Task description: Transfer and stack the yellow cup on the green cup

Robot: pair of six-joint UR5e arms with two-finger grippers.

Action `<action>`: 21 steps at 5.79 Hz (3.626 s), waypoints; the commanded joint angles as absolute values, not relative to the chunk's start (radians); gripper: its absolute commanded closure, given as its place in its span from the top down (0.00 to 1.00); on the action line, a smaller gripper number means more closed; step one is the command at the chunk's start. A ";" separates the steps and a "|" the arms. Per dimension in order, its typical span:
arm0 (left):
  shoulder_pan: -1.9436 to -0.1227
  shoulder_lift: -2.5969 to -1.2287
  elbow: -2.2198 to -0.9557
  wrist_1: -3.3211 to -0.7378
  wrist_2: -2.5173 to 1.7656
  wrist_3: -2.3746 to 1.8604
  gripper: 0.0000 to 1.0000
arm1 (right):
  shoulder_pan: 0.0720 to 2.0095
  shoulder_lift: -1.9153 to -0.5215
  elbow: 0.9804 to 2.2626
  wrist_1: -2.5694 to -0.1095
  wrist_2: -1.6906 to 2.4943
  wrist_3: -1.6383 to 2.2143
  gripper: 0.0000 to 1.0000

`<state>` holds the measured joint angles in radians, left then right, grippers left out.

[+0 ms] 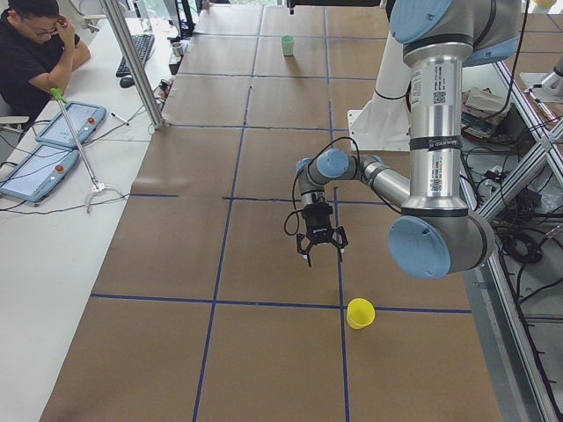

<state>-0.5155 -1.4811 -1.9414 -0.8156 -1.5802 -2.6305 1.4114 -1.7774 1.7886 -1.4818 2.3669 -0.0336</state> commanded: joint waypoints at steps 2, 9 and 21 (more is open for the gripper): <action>-0.502 -1.482 -1.740 -0.870 -1.644 -2.681 1.00 | 1.399 -1.786 1.790 -1.482 2.375 -0.034 1.00; -0.430 -1.470 -1.543 -0.920 -1.772 -2.723 1.00 | 1.391 -1.789 1.798 -1.482 2.396 -0.034 1.00; -0.511 -1.799 -1.887 -0.914 -0.969 -2.050 0.02 | 1.390 -1.790 1.821 -1.427 2.450 -0.020 1.00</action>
